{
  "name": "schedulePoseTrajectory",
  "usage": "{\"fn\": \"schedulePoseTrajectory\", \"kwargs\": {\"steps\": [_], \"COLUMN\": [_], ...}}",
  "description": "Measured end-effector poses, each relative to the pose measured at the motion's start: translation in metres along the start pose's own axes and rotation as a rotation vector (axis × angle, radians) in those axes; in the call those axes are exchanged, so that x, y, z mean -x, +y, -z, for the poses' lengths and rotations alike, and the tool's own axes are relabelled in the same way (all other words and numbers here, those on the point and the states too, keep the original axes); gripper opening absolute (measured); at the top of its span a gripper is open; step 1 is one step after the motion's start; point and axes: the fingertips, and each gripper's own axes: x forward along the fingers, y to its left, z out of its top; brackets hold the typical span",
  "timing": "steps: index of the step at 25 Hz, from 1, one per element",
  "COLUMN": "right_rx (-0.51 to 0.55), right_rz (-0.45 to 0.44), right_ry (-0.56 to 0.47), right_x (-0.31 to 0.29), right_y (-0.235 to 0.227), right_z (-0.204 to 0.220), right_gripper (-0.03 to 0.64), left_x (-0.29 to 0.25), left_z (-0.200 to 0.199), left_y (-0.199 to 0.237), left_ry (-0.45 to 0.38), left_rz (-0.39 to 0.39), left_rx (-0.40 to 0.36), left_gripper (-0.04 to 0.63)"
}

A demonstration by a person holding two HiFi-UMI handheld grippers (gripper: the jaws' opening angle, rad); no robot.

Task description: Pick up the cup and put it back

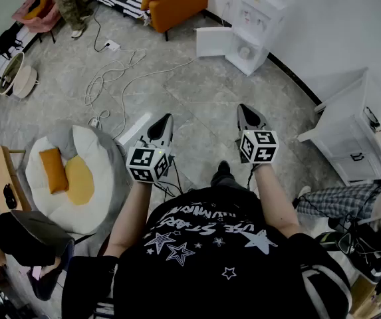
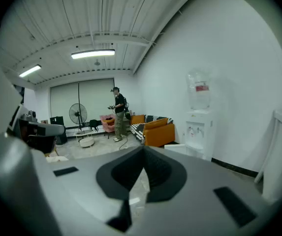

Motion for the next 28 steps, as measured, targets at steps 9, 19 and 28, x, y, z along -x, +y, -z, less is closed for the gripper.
{"fn": "schedulePoseTrajectory", "kwargs": {"steps": [9,19,28], "right_rx": [-0.001,-0.055,-0.085], "right_rz": [-0.036,-0.02,-0.045], "right_ry": [0.008,0.014,0.085], "right_x": [0.008,0.016,-0.032], "right_y": [0.016,0.026,0.001], "right_z": [0.008,0.024,0.037], "right_gripper": [0.005,0.006,0.118], "left_x": [0.016,0.044,0.0], "left_z": [0.014,0.03,0.033], "left_y": [0.002,0.029,0.038], "left_ry": [0.022,0.074,0.078], "left_rz": [-0.036,-0.086,-0.086], "left_rx": [0.005,-0.008,0.01], "left_gripper": [0.008,0.009,0.009]}}
